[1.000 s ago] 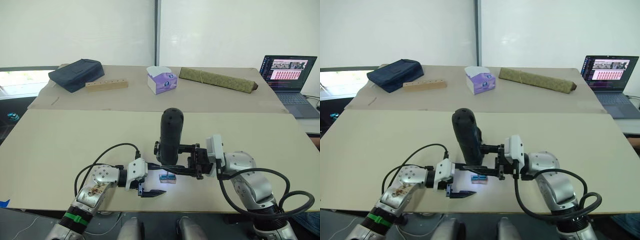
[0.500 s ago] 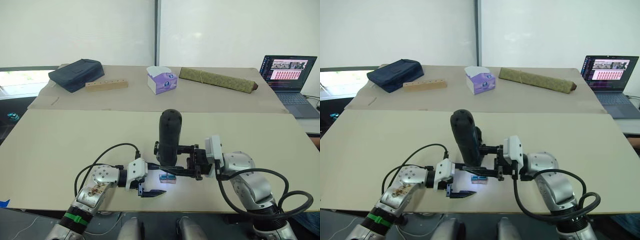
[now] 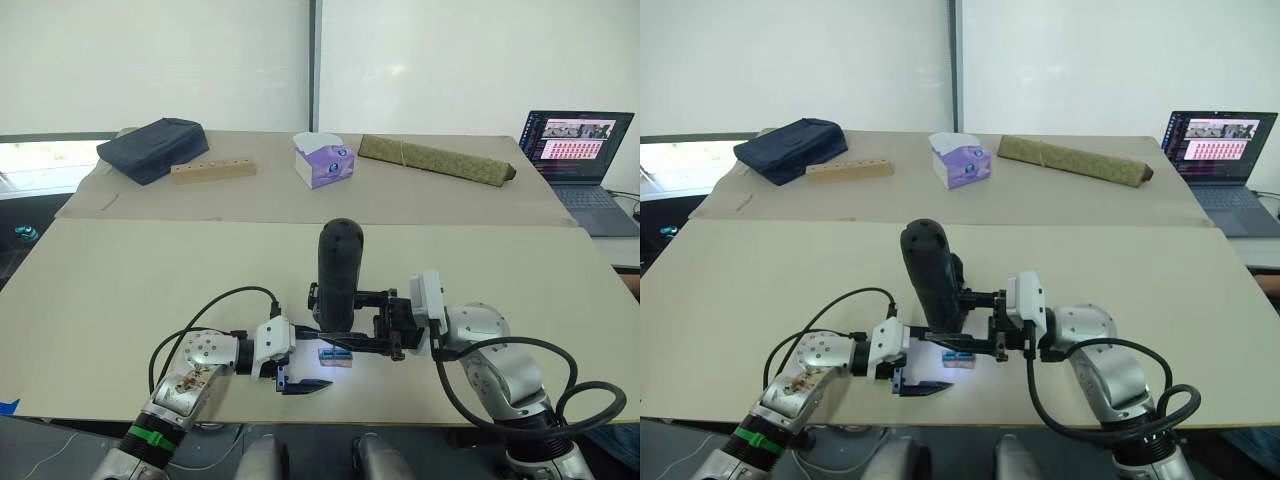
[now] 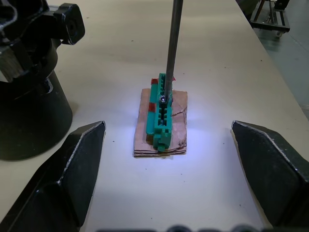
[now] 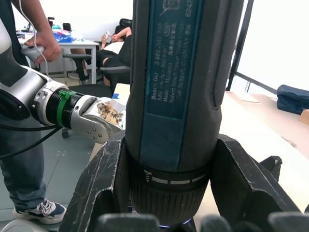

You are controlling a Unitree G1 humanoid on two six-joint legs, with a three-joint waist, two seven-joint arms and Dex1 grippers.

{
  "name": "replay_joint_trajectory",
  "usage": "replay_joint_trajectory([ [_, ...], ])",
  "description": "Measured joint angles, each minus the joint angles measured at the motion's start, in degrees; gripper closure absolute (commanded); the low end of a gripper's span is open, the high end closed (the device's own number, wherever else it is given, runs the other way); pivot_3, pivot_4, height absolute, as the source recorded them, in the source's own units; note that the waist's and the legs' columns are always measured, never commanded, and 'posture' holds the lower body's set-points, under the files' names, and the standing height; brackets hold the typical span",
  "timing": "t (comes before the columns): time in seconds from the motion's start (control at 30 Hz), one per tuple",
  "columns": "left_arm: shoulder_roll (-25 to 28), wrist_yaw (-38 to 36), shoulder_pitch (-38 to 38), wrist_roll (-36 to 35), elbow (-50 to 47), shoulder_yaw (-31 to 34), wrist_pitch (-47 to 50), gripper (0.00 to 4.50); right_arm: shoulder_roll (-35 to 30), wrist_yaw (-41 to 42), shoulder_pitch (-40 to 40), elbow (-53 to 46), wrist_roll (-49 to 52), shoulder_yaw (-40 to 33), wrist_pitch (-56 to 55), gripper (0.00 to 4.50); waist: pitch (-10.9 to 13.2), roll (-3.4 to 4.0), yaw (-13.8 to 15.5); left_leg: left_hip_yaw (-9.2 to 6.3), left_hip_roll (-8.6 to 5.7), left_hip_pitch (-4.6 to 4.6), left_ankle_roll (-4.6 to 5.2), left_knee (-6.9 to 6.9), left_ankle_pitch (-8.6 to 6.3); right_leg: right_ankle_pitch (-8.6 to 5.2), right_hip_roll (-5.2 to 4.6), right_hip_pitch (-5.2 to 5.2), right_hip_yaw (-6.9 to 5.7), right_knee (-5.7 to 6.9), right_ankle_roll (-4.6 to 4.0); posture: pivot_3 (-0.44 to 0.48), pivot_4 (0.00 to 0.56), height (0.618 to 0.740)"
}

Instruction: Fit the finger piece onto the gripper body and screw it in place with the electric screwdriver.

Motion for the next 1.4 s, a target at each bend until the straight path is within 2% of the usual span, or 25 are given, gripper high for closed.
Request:
replay_joint_trajectory([
  [1.4,-0.27,0.27,0.07,-0.13,0.11,0.34,0.15,0.08,0.12,0.74,-0.03,1.44,0.02,-0.71,-0.1,2.58,-0.16,0.1,0.04,0.01,-0.01,0.03,0.0,0.0,0.0,0.0,0.0,0.03,0.01,-0.01,0.0,0.0,0.15,0.74],
])
